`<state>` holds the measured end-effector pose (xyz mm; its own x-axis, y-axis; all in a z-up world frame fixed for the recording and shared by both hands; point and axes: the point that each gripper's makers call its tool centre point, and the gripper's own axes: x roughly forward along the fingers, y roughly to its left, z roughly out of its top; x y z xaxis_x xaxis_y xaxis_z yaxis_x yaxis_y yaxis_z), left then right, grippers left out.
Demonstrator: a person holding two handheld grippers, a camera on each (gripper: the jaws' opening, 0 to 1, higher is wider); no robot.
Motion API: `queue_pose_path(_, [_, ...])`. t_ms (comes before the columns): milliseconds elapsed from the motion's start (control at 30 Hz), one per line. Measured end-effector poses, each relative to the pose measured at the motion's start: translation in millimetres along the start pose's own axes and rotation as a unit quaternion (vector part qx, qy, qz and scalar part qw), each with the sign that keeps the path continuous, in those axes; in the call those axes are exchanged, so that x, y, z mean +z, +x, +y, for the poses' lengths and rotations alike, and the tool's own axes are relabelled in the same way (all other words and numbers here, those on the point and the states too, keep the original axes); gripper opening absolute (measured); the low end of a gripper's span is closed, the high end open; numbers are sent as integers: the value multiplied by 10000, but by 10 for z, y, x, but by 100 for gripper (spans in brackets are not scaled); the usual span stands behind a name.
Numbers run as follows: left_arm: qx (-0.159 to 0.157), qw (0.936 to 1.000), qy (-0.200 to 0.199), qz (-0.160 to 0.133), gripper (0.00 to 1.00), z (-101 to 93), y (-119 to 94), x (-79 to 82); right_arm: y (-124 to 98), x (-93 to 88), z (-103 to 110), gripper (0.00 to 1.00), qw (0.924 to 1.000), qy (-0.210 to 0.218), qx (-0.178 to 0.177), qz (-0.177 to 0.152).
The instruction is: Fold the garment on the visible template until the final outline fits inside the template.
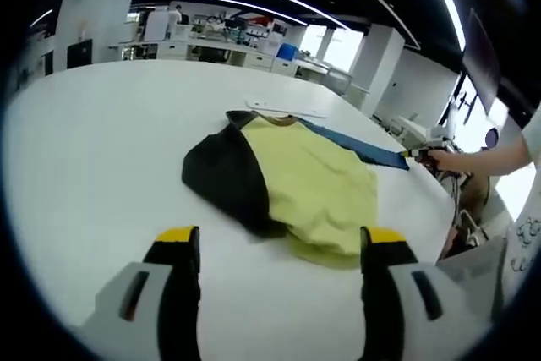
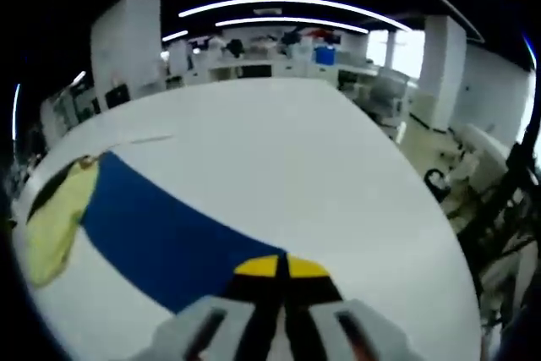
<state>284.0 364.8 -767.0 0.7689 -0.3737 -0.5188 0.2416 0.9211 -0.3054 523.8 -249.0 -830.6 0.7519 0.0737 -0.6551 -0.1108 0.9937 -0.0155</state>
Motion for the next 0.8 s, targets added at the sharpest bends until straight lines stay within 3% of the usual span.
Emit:
queue_pose_path(367, [90, 9999, -63, 10, 75, 36, -63, -71, -21, -77, 50, 0, 10000, -43, 51, 7])
queue_pose_path(400, [87, 9999, -71, 12, 75, 45, -66, -68, -37, -66, 82, 3, 9999, -13, 122, -16])
queue_pose_path(500, [87, 9999, -58, -11, 75, 41, -79, -51, -60, -28, 160, 28, 9991, 142, 378, -101])
queue_pose_path(700, [-5, 10000, -48, -68, 74, 44, -86, -12, -167, 27, 375, 60, 9950, 63, 979, -210])
queue_pose_path(800, [-49, 10000, -26, -76, 74, 40, -81, -8, -368, 30, 607, 66, 9920, -3, 1221, -307])
